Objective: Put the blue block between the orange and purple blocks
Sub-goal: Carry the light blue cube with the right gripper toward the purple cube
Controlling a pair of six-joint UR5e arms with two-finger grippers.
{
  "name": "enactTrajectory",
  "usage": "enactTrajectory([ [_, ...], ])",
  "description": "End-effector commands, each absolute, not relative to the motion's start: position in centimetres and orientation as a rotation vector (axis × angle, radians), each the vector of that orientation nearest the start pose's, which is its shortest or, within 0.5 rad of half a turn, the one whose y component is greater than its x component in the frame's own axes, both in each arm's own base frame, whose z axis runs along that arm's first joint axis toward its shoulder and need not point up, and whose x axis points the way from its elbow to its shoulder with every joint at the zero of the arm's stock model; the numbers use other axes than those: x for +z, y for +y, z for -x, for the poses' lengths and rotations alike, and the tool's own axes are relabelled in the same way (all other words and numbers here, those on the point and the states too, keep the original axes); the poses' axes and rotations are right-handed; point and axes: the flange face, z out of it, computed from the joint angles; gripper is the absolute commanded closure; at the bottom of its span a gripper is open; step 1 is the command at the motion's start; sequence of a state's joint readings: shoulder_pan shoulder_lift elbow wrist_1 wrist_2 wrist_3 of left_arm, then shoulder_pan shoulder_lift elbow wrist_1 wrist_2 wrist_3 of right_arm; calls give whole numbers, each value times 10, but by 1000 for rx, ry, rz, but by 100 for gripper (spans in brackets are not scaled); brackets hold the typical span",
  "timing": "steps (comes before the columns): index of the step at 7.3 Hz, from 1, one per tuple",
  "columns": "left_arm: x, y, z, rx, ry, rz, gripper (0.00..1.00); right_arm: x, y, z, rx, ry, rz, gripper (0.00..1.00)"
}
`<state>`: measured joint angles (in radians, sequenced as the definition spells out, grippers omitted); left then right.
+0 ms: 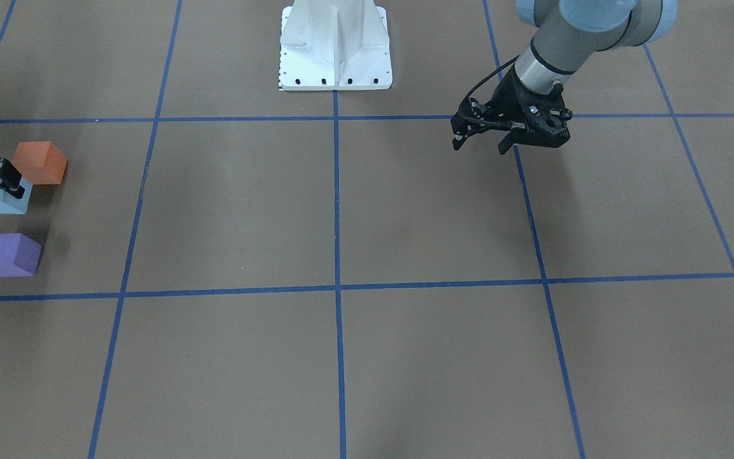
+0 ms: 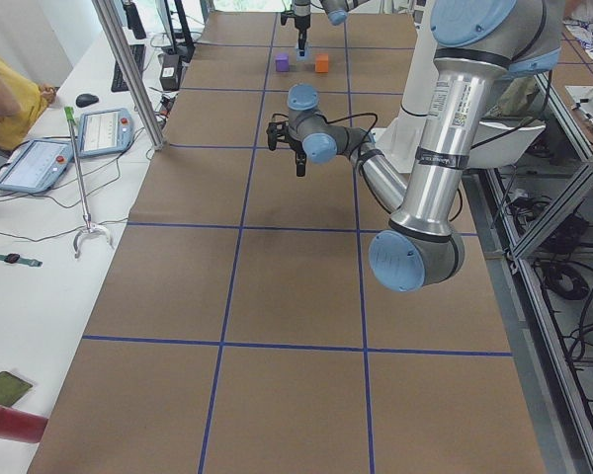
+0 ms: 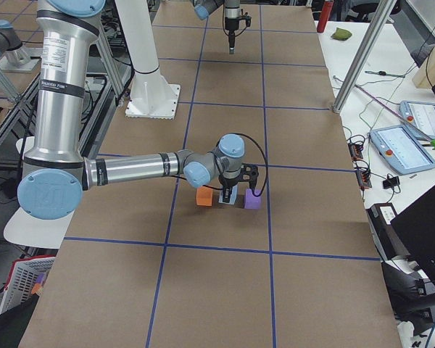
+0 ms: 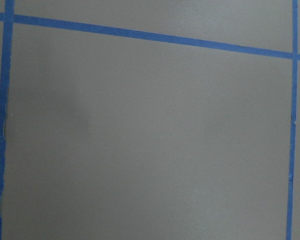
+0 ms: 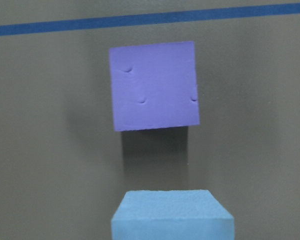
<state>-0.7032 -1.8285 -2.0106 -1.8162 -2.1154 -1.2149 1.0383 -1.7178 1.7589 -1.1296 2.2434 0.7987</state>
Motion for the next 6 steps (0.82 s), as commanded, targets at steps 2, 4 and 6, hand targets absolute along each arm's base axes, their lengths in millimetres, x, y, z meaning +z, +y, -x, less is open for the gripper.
enactTrajectory([
  [2, 291, -409, -357, -57, 1043, -28, 0, 599, -439, 187, 86, -806, 51, 100],
  [4, 293, -409, -358, -58, 1041, -26, 0, 593, -437, 207, 47, -812, 54, 100],
  [6, 292, -409, -358, -57, 1042, -27, 0, 597, -438, 212, 43, -803, 57, 100],
])
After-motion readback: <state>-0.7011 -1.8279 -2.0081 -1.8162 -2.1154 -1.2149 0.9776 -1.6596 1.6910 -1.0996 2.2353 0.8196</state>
